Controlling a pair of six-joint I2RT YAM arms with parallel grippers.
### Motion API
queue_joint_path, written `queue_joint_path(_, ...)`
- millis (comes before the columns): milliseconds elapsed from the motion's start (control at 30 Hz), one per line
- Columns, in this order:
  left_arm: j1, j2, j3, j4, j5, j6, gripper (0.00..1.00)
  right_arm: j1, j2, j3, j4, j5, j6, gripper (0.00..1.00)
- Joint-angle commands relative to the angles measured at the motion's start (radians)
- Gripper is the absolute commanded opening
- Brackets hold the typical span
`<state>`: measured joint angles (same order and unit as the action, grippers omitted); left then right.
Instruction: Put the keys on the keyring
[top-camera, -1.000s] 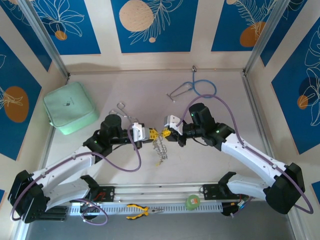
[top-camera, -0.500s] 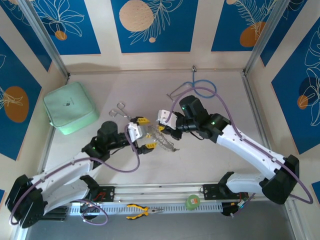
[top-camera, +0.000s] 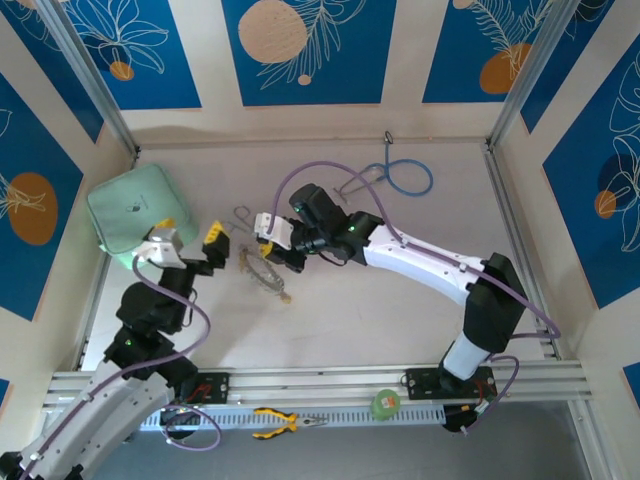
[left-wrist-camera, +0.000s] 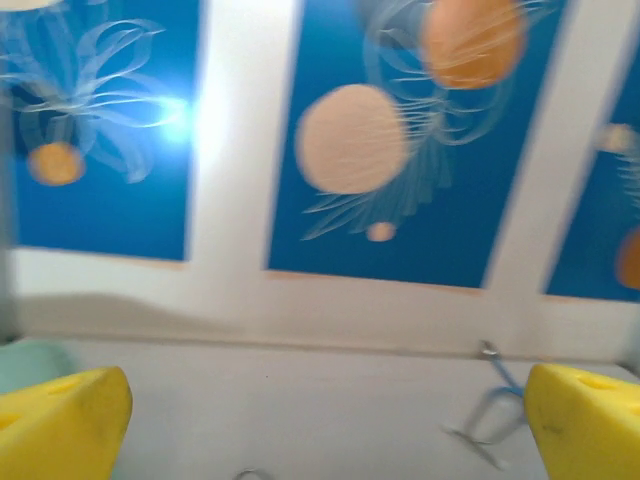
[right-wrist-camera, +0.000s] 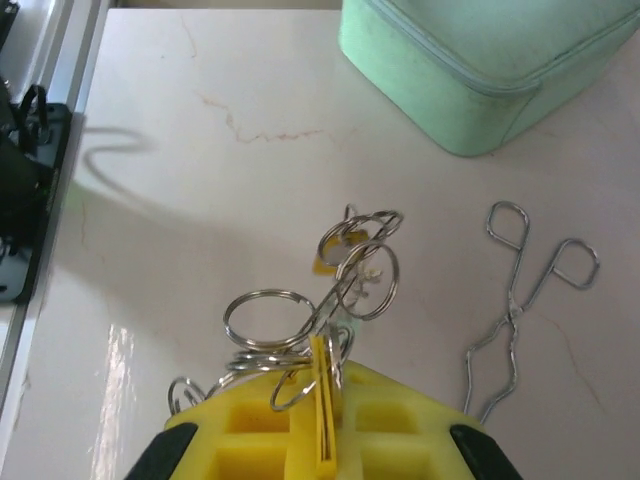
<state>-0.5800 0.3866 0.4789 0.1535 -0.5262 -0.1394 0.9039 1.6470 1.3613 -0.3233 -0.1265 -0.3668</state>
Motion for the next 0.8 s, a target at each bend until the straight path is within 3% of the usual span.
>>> queue_joint_path(0,0.046,0.061,0.032,-0.169,-0.156,-0.099,0.99,-0.035,0.030,-0.069,0.097,0.011,0.122,0.00)
queue_joint_path(267,0.106,0.301,0.069,-0.109,-0.004,-0.076,0.99,-0.171,0.017,-0.197,-0.176,0.209,-0.097,0.00)
queue_joint_path(400,0.116,0.399,0.087,-0.115,-0.020,0.018,0.99,-0.162,0.001,-0.257,-0.297,0.402,-0.218,0.00)
queue_joint_path(633,0.145,0.459,0.038,-0.030,-0.033,0.044,0.99,-0.165,0.011,-0.330,-0.446,0.652,-0.264,0.00)
queue_joint_path(767,0.165,0.497,0.029,-0.005,-0.037,0.075,0.99,-0.176,-0.003,-0.358,-0.515,0.715,-0.219,0.15)
